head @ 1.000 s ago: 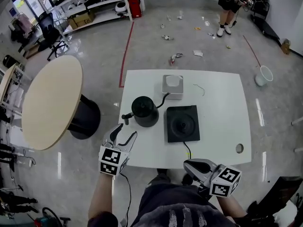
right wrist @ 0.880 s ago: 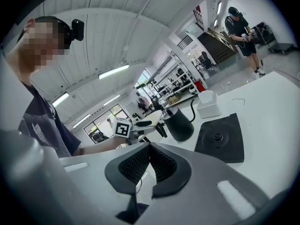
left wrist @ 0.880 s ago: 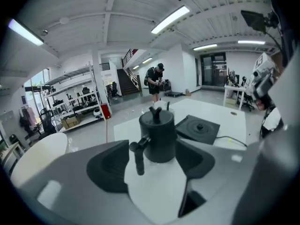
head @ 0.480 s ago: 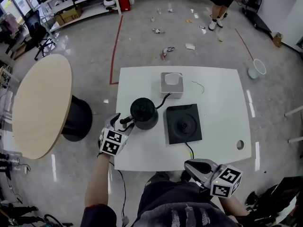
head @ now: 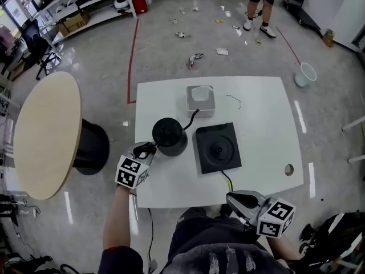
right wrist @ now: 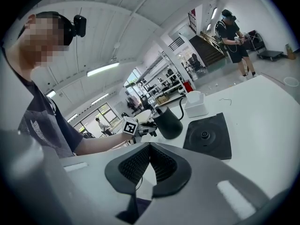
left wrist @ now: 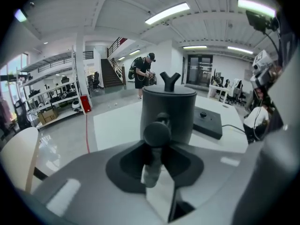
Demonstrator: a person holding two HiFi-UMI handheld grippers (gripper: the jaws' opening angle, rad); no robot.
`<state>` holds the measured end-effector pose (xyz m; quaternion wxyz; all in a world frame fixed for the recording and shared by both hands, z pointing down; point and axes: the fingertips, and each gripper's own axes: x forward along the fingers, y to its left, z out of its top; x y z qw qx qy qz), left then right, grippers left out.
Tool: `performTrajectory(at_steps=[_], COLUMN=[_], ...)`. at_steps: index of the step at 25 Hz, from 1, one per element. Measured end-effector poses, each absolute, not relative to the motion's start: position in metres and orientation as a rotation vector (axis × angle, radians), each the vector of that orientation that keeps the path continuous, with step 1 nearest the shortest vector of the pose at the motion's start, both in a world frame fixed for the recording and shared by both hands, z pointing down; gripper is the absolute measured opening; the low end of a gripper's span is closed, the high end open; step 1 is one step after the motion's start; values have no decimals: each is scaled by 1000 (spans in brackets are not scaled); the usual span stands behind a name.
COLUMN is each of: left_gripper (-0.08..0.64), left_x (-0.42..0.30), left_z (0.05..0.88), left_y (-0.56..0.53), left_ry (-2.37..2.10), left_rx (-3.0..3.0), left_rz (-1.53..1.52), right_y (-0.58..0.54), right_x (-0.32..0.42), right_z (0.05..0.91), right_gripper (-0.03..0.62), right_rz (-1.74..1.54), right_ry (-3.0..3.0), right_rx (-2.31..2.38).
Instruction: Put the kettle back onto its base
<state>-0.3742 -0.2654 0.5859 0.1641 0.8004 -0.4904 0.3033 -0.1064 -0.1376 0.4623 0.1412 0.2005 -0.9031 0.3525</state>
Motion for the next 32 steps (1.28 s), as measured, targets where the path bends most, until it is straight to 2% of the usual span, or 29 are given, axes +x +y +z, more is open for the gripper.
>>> performTrajectory(at_steps=[8, 17, 32], left_gripper=[86, 78, 67], left_x=[-370, -372, -335], left_z=[587, 548, 469], left_y=[-263, -263, -259], left_ry=[-1365, -1496, -1448], left_rx=[2252, 2154, 2234], left_rz=[864, 479, 233], right_y=[-139, -141, -137], right_x=[-102, -79, -70], right_z=[462, 458, 458], right_gripper=[0, 0, 0], right_rz=[1003, 1017, 1016], right_ry=[-2622, -2648, -2679], right_rx=[569, 674, 667])
